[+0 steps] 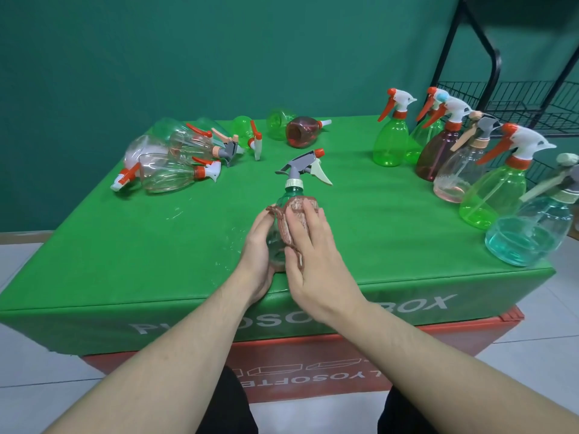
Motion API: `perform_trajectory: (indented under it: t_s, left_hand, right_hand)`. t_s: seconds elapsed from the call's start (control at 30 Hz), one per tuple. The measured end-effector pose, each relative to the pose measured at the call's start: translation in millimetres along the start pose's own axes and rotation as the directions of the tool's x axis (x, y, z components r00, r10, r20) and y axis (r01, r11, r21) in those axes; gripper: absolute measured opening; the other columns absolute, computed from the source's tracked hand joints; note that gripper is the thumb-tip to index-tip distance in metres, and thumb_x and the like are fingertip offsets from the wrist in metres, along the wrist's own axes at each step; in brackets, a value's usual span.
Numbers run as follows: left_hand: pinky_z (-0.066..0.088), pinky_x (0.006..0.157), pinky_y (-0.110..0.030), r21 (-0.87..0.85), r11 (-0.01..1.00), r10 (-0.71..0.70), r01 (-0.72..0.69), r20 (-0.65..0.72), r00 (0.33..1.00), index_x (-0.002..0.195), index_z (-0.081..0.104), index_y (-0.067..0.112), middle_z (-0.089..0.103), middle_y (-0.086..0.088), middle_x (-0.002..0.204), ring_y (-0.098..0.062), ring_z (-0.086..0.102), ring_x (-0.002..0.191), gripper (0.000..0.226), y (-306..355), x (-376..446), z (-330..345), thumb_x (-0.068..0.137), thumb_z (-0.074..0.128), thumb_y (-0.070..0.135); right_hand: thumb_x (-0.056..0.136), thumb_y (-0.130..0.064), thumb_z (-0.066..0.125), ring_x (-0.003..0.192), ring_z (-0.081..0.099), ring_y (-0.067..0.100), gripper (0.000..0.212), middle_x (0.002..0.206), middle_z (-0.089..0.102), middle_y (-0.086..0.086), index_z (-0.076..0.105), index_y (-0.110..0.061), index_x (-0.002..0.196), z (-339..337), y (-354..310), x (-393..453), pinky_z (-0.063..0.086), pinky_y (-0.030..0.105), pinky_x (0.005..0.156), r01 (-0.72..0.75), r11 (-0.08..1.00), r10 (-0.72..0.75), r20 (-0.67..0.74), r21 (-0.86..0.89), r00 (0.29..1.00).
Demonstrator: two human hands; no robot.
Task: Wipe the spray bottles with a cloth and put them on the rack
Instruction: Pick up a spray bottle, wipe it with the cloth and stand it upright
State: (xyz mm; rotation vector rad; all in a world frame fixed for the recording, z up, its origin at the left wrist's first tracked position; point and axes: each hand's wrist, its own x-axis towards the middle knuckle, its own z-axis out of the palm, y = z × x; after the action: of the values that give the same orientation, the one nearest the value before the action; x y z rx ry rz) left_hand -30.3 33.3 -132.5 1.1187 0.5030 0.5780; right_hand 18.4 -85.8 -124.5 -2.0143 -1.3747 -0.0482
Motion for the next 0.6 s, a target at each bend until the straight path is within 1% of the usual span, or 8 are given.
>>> perform_trajectory:
  t_s: [0.07,0.1,0.2,0.27,0.37,0.5,0.57,0.6]
  left_hand:
    - [0.06,0.075,-0.027,-0.026,1.0,-0.005,0.005,0.019,1.0,0.131,0.063,0.019,0.078,0.0,0.112,-0.012,0.075,0.096,0.035,-1.8,1.4,-1.5,0.109,0.039,0.033]
    - [0.06,0.072,-0.026,-0.036,0.999,-0.015,0.016,0.026,1.0,0.134,0.061,0.02,0.077,0.002,0.113,-0.011,0.075,0.097,0.037,-2.1,1.7,-2.3,0.11,0.036,0.034]
    - [0.057,0.076,-0.038,-0.063,0.997,-0.052,0.053,0.018,0.998,0.144,0.056,0.024,0.074,0.002,0.124,-0.017,0.074,0.1,0.045,-0.5,0.2,-3.8,0.109,0.034,0.042]
    - [0.058,0.074,-0.042,-0.089,0.994,-0.056,0.056,-0.002,0.998,0.145,0.054,0.025,0.074,0.002,0.123,-0.021,0.072,0.095,0.046,-1.7,1.0,-4.9,0.109,0.033,0.044]
    - [0.061,0.072,-0.05,-0.128,0.99,-0.059,0.056,-0.021,0.998,0.143,0.055,0.025,0.076,-0.002,0.118,-0.028,0.073,0.098,0.045,-0.6,0.4,-4.2,0.11,0.031,0.044]
    - [0.062,0.074,-0.056,-0.102,0.993,-0.067,0.061,-0.05,0.997,0.14,0.055,0.025,0.074,-0.01,0.123,-0.035,0.07,0.105,0.045,-0.9,-0.6,-2.0,0.111,0.028,0.046]
    - [0.062,0.078,-0.055,-0.051,0.997,-0.061,0.057,-0.072,0.996,0.14,0.056,0.028,0.072,-0.011,0.128,-0.034,0.07,0.111,0.047,-0.3,-1.3,-0.1,0.108,0.032,0.055]
    - [0.063,0.076,-0.053,-0.029,0.998,-0.052,0.05,-0.077,0.996,0.141,0.054,0.03,0.071,-0.008,0.13,-0.033,0.07,0.113,0.052,0.2,-1.6,0.6,0.103,0.039,0.063]
  right_hand:
    - [0.1,-0.036,0.022,0.157,0.001,0.025,0.066,0.169,0.01,0.013,0.024,-0.01,0.16,-3.4,-3.2,15.5,0.001,0.037,0.128,0.014,1.0,-0.015,-0.034,-0.014,0.999]
    - [0.101,-0.034,0.024,0.156,0.006,0.025,0.064,0.168,0.014,0.014,0.027,-0.008,0.159,-5.4,-5.2,23.6,0.0,0.034,0.127,0.018,1.0,-0.018,-0.042,-0.015,0.999]
    - [0.102,-0.032,0.029,0.154,0.014,0.021,0.06,0.168,0.017,0.009,0.03,-0.012,0.159,-12.7,-10.5,46.3,0.004,0.027,0.126,-0.036,0.998,0.037,-0.015,0.047,0.999]
    - [0.105,-0.031,0.031,0.152,0.02,0.021,0.055,0.169,0.018,0.005,0.031,-0.018,0.159,-14.7,-12.3,57.5,0.011,0.026,0.122,-0.092,0.991,0.093,-0.003,0.095,0.996]
    - [0.107,-0.028,0.032,0.149,0.03,0.022,0.051,0.167,0.024,0.002,0.031,-0.021,0.158,-14.6,-13.8,68.8,0.021,0.028,0.119,-0.173,0.969,0.173,0.014,0.175,0.985]
    - [0.108,-0.028,0.032,0.15,0.029,0.019,0.051,0.166,0.025,0.001,0.032,-0.021,0.158,-13.4,-11.6,71.0,0.02,0.027,0.119,-0.207,0.963,0.204,0.035,0.175,0.978]
    - [0.108,-0.025,0.033,0.151,0.025,0.016,0.051,0.166,0.025,0.002,0.032,-0.018,0.158,-12.1,-10.0,65.3,0.017,0.025,0.12,-0.18,0.967,0.177,0.036,0.179,0.984]
    - [0.107,-0.025,0.033,0.152,0.024,0.014,0.051,0.166,0.026,0.003,0.032,-0.018,0.158,-11.2,-9.0,61.5,0.016,0.024,0.12,-0.164,0.97,0.161,0.034,0.182,0.986]
